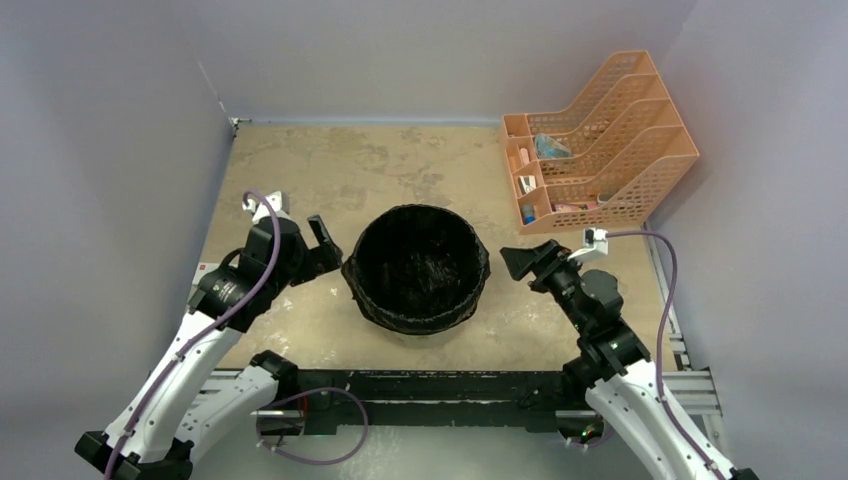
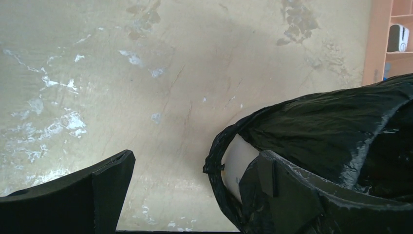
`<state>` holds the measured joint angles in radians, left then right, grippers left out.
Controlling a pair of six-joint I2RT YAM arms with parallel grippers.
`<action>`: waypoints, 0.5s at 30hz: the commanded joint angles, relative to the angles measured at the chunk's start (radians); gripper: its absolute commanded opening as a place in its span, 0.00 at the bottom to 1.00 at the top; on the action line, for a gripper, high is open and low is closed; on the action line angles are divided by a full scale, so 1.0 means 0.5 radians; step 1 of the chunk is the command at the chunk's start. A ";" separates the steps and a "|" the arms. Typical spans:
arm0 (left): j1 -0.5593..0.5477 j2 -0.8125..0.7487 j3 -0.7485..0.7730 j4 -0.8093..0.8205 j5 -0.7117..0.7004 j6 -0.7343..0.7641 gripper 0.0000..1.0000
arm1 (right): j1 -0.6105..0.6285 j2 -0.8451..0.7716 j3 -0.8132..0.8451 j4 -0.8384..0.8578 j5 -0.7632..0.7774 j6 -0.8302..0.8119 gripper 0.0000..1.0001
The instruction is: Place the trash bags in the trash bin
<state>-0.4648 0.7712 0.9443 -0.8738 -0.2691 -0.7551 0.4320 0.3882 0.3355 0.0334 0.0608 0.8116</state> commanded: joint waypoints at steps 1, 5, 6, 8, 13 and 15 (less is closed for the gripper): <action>0.022 0.055 -0.042 -0.025 0.068 -0.123 1.00 | 0.004 0.150 0.040 -0.062 -0.046 0.090 0.86; 0.120 0.098 -0.079 0.006 0.238 -0.113 1.00 | 0.004 0.347 0.087 -0.156 -0.155 0.127 0.86; 0.154 0.080 -0.095 0.027 0.268 -0.099 1.00 | 0.004 0.383 0.089 -0.158 -0.183 0.121 0.86; 0.260 0.072 -0.143 0.082 0.393 -0.026 1.00 | 0.006 0.454 0.080 -0.163 -0.220 0.158 0.86; 0.365 0.062 -0.229 0.083 0.644 -0.033 1.00 | 0.006 0.499 0.073 -0.170 -0.304 0.141 0.86; 0.365 0.043 -0.241 0.067 0.752 -0.039 1.00 | 0.004 0.491 0.081 -0.178 -0.363 0.150 0.86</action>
<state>-0.2890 0.8196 0.8402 -0.8707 -0.0349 -0.7826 0.4320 0.6411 0.3363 -0.0673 -0.0536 0.8738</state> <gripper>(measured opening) 0.996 0.860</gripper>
